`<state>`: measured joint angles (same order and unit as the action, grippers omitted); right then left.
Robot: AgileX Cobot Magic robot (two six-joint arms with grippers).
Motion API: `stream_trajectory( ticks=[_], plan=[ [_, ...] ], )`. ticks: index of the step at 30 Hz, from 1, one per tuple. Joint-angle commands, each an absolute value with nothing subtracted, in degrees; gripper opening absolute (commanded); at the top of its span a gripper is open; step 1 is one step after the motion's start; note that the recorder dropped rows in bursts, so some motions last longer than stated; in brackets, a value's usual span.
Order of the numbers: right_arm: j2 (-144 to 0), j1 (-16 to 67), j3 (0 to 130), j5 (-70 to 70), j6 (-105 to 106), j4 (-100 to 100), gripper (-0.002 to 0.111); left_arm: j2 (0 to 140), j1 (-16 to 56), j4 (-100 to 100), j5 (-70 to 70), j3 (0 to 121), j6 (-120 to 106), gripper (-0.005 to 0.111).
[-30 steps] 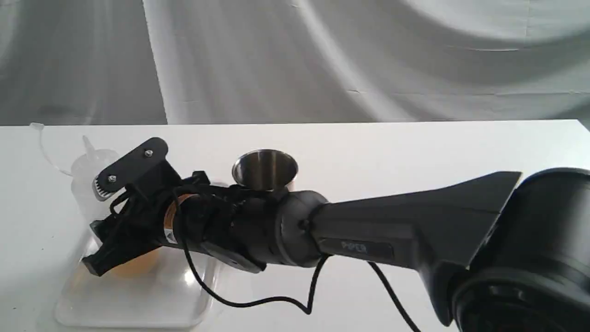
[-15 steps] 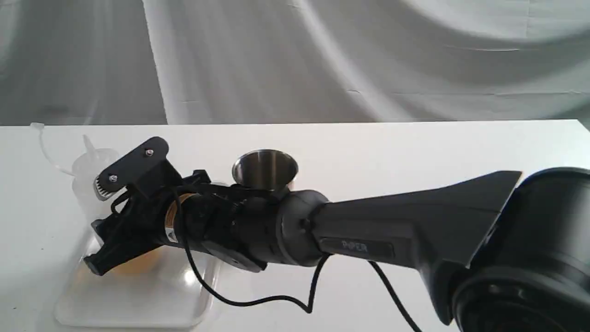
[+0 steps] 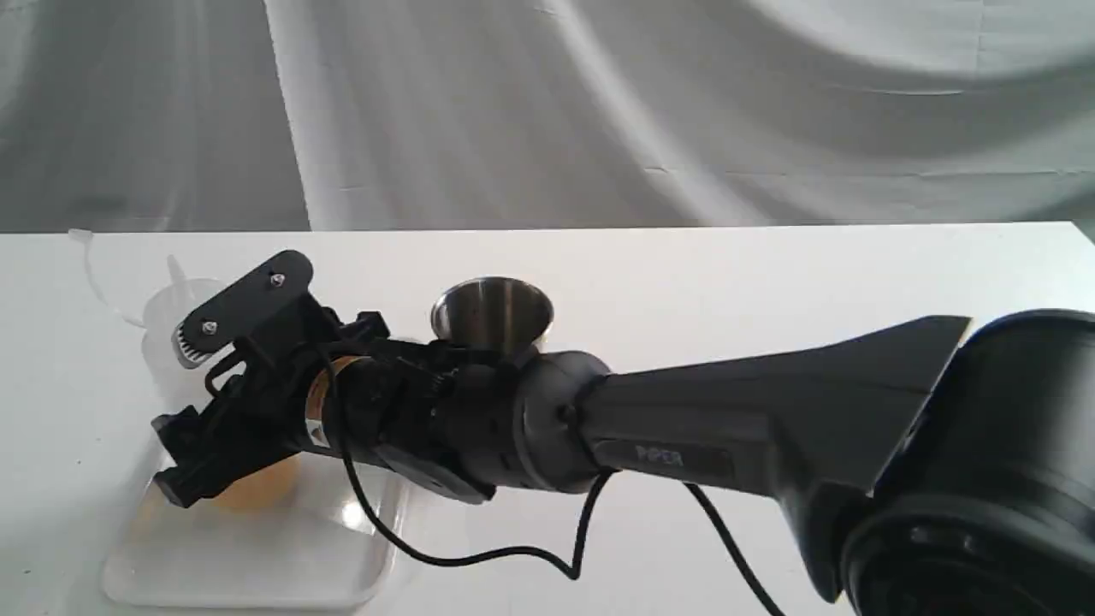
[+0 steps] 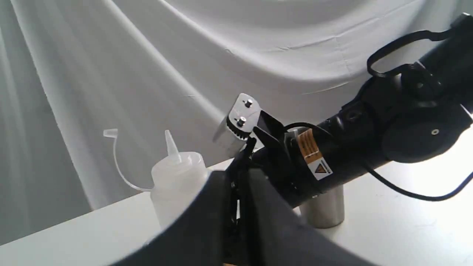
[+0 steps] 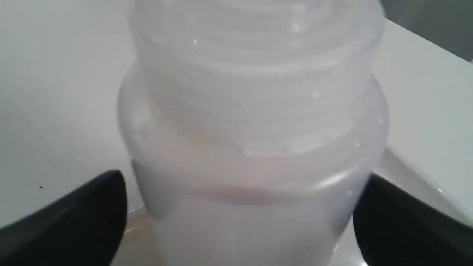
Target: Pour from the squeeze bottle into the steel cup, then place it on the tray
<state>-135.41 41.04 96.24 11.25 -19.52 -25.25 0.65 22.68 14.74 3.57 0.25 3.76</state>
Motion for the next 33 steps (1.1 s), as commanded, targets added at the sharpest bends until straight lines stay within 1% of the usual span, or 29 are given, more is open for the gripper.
stream_trajectory(
  ticks=[1,12,21,23,30,33],
  plan=[
    [-134.7,40.6,96.07,12.25,-19.27,-24.86,0.082,0.82,22.56,14.81,3.51,0.0,3.83,0.008],
    [-130.1,40.6,96.07,12.64,-18.5,-24.99,0.082,0.82,22.56,14.81,3.51,0.0,3.83,0.008],
    [-122.76,40.04,96.07,12.41,-17.54,-25.1,0.082,0.82,22.56,14.81,3.51,0.0,3.83,0.008],
    [-120.83,39.81,96.07,11.06,-17.14,-25.1,0.082,0.82,22.56,14.81,3.51,0.0,3.83,0.008],
    [-113.51,39.12,95.94,-2.21,-17.14,-30.94,0.082,0.82,22.56,14.81,3.51,0.0,3.83,0.008],
    [-110.05,38.72,93.31,-2.29,-17.14,-31.6,0.082,0.82,22.56,14.81,3.51,0.0,3.83,0.008]
  ],
)
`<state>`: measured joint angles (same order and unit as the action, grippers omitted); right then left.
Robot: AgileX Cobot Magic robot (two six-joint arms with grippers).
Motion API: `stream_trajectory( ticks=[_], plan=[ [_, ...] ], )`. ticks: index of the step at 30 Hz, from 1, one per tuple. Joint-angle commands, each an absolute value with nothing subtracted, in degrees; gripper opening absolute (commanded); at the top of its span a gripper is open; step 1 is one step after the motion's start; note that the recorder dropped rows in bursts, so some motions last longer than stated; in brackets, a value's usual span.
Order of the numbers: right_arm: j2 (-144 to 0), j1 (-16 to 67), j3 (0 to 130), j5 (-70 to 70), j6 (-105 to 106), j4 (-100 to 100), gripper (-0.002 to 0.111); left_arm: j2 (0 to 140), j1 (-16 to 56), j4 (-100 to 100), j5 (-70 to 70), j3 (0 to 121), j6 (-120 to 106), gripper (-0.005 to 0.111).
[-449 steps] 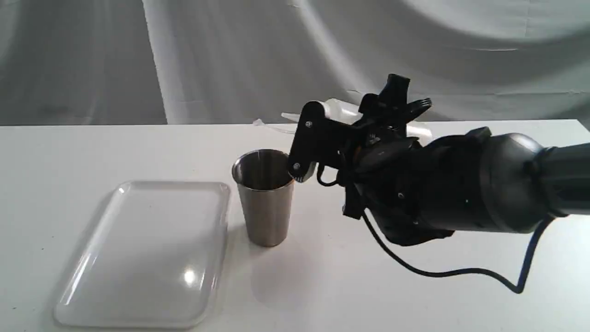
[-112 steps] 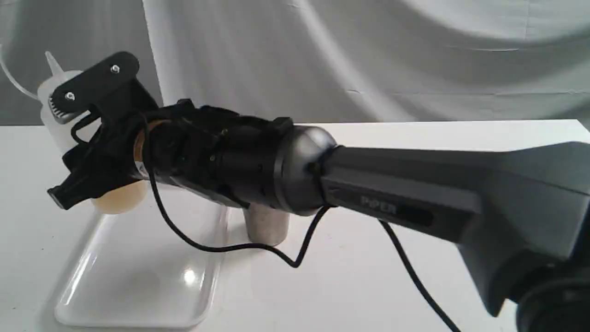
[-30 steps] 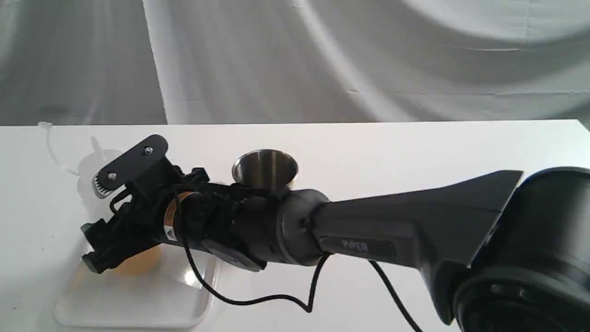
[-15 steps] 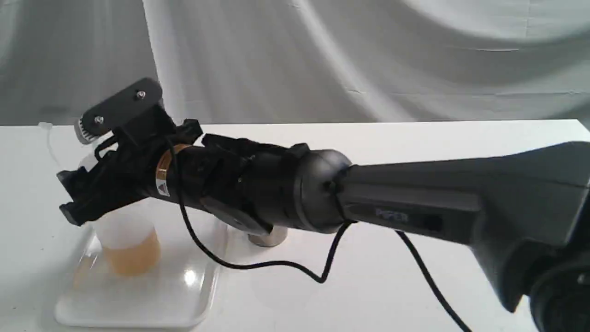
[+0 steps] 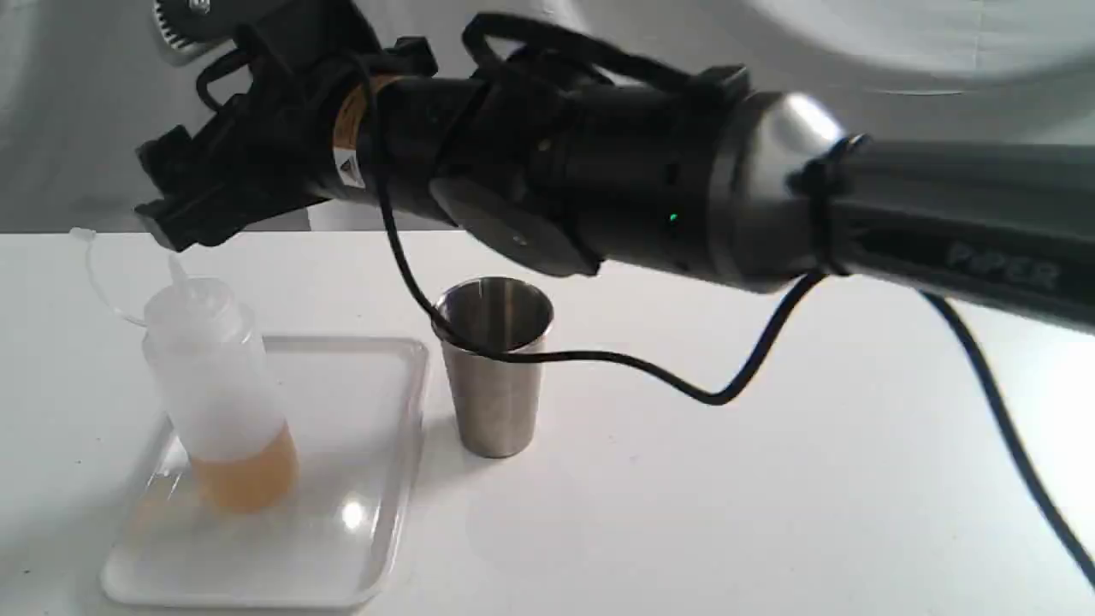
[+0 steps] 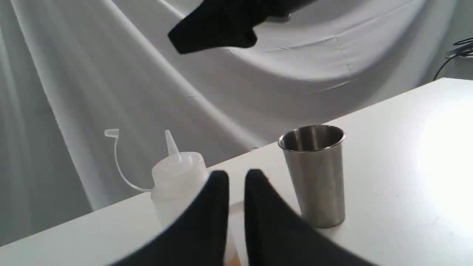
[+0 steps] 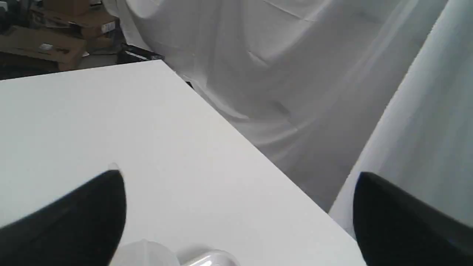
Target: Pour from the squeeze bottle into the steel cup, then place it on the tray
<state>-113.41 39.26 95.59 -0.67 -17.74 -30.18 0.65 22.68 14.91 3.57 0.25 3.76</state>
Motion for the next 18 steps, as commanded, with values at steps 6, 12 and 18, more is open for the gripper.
stream_trajectory(
  ticks=[6,12,18],
  plan=[
    [-102.26,37.18,83.47,-0.49,-17.32,-36.05,0.081,0.82,22.56,14.81,3.51,0.0,3.83,0.008],
    [-91.84,33.83,71.52,-1.14,-17.2,-38.13,0.075,0.82,22.56,14.81,3.51,0.0,3.83,0.008],
    [-81.25,28.98,60.64,1.08,-17.08,-39.48,0.063,0.82,22.56,14.81,3.51,0.0,3.83,0.008]
  ],
)
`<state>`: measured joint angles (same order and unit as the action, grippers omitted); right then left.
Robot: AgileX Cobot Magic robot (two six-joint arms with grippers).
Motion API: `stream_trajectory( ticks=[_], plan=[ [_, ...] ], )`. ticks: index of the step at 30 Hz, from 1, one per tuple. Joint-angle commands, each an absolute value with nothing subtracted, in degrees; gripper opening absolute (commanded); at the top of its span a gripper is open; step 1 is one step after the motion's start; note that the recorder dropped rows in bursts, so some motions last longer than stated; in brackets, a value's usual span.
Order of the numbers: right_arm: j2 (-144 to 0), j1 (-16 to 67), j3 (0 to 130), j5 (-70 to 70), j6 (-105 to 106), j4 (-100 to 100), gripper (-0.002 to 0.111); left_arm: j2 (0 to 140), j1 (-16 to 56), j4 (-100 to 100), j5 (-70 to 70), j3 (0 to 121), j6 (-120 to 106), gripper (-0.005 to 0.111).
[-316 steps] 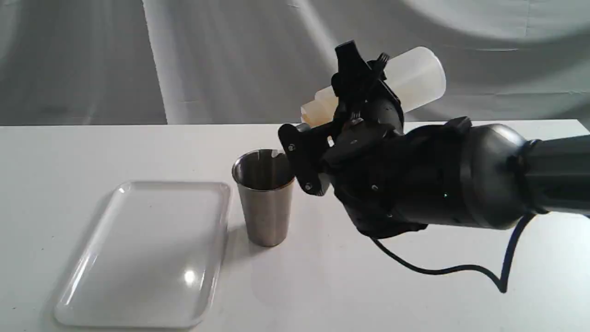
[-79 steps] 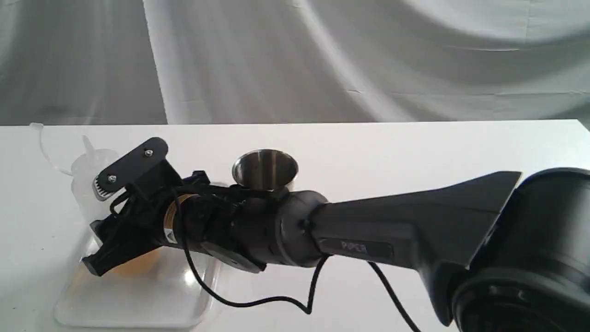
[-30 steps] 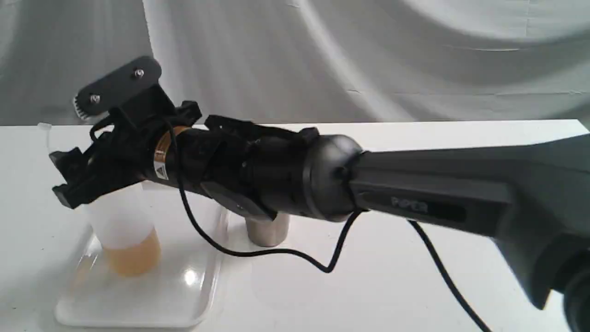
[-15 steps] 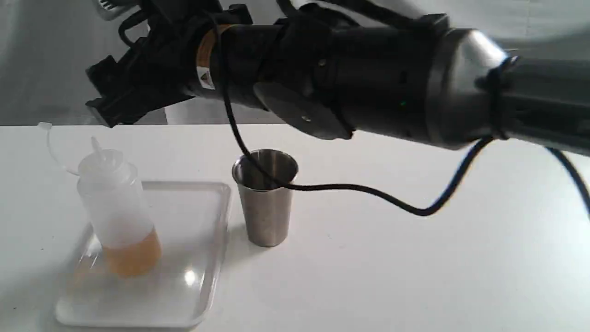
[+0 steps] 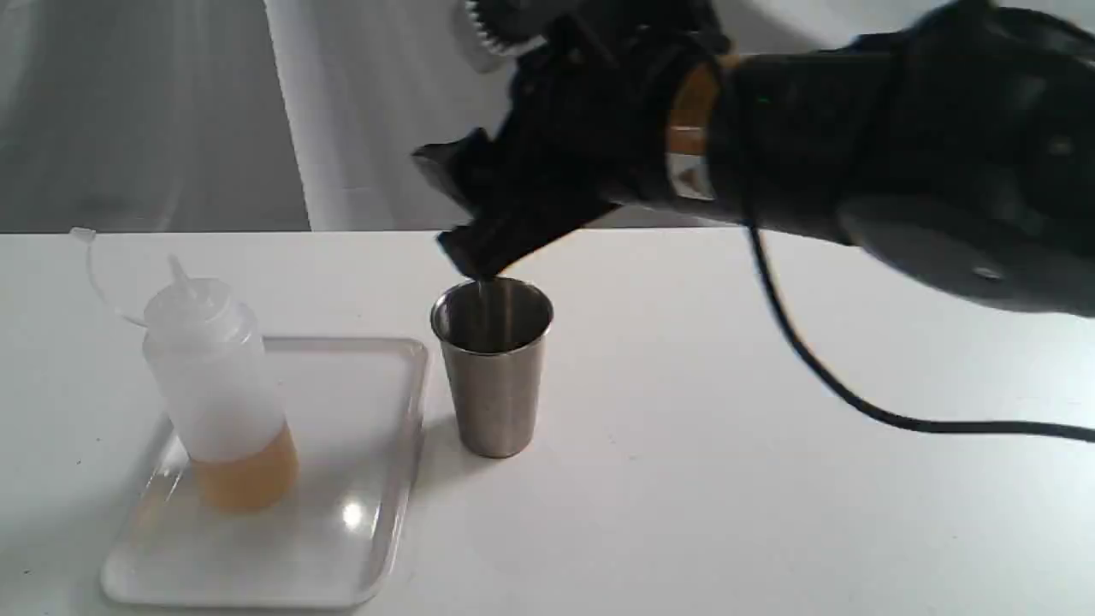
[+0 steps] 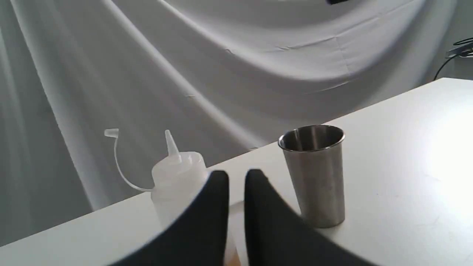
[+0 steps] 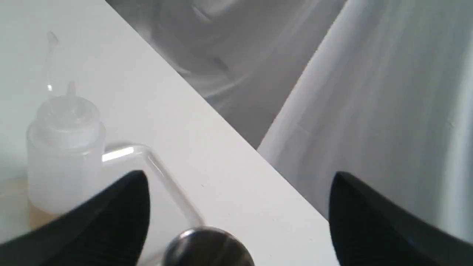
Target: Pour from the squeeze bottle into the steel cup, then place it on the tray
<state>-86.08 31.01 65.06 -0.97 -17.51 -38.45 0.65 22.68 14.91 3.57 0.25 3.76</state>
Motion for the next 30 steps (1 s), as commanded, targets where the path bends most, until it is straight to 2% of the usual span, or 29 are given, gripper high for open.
stream_trajectory(
  ticks=[1,9,17,30],
  plan=[
    [-79.28,27.91,58.75,1.68,-16.9,-39.48,0.059,0.82,22.56,14.81,3.51,0.0,3.83,0.008],
    [-65.12,23.29,46.62,6.0,-16.79,-39.81,0.035,0.82,22.56,14.81,3.51,0.0,3.83,0.008],
    [-52.45,23.18,36.38,6.0,-16.79,-39.81,0.0,0.82,22.56,14.81,3.51,0.0,3.83,0.008],
    [-37.35,23.3,26.96,5.55,-16.9,-39.81,0.0,0.82,22.56,14.81,3.51,0.0,3.83,0.008]
  ],
)
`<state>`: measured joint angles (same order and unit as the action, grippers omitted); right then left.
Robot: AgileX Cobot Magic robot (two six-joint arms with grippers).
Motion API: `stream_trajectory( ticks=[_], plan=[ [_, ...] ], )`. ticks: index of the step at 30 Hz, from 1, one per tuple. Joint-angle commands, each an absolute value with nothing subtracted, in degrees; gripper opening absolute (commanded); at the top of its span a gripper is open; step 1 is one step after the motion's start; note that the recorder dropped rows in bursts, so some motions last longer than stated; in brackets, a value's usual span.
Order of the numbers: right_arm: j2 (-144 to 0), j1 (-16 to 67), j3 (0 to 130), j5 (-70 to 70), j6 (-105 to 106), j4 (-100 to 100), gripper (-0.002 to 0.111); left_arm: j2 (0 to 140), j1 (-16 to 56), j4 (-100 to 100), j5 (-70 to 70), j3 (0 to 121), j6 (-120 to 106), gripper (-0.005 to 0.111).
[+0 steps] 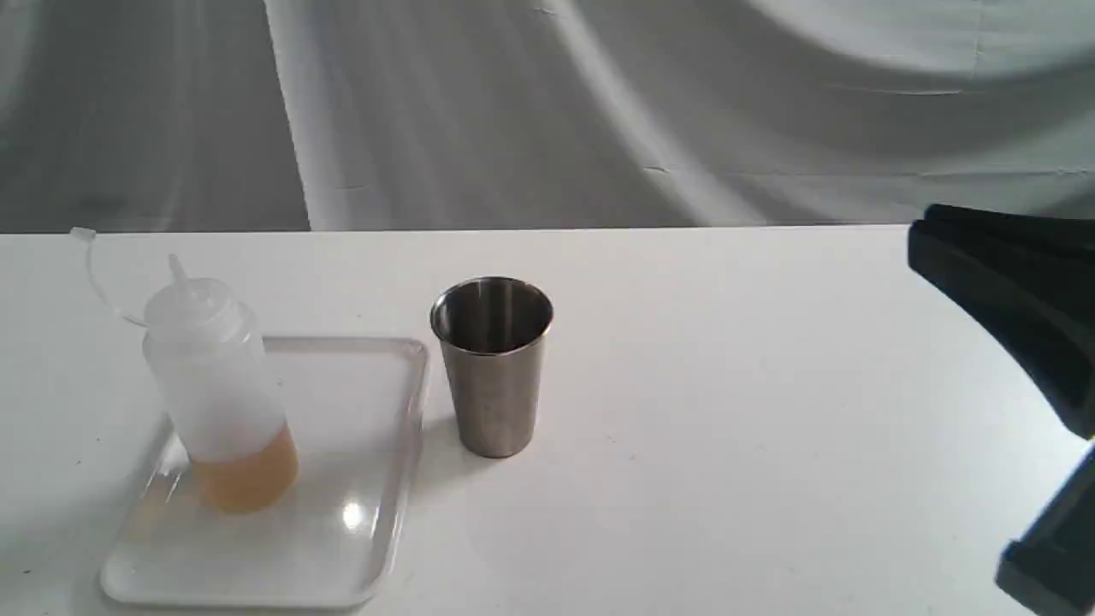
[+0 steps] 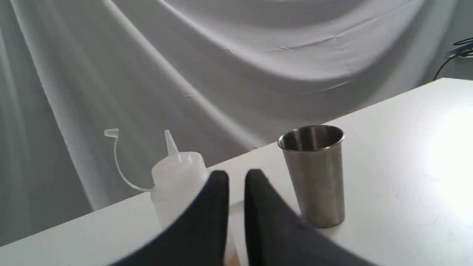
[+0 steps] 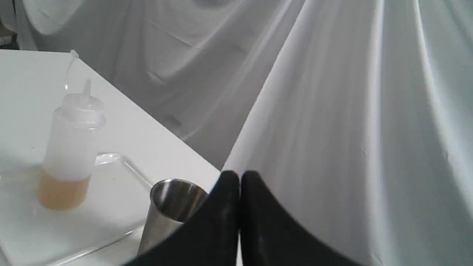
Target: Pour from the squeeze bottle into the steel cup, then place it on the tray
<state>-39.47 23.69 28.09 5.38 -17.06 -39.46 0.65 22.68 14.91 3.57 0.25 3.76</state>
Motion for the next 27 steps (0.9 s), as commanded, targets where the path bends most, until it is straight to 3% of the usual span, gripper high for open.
stream_trajectory(
  ticks=[1,12,17,27],
  plan=[
    [-36.83,23.3,26.98,5.45,-16.9,-39.81,0.0,0.82,22.56,14.81,3.51,0.0,3.83,0.008],
    [-36.27,23.3,26.12,-2.72,-16.9,-26.63,0.0,0.82,22.56,14.81,3.51,0.0,3.83,0.008],
    [-32.68,21.85,22.1,3.6,-16.9,-26.12,0.0,0.82,22.56,14.77,3.41,0.0,3.83,0.008],
    [-19.8,3.5,10.49,9.6,-16.75,-19.61,0.0,0.82,22.56,14.77,3.41,0.0,3.83,0.008]
  ],
)
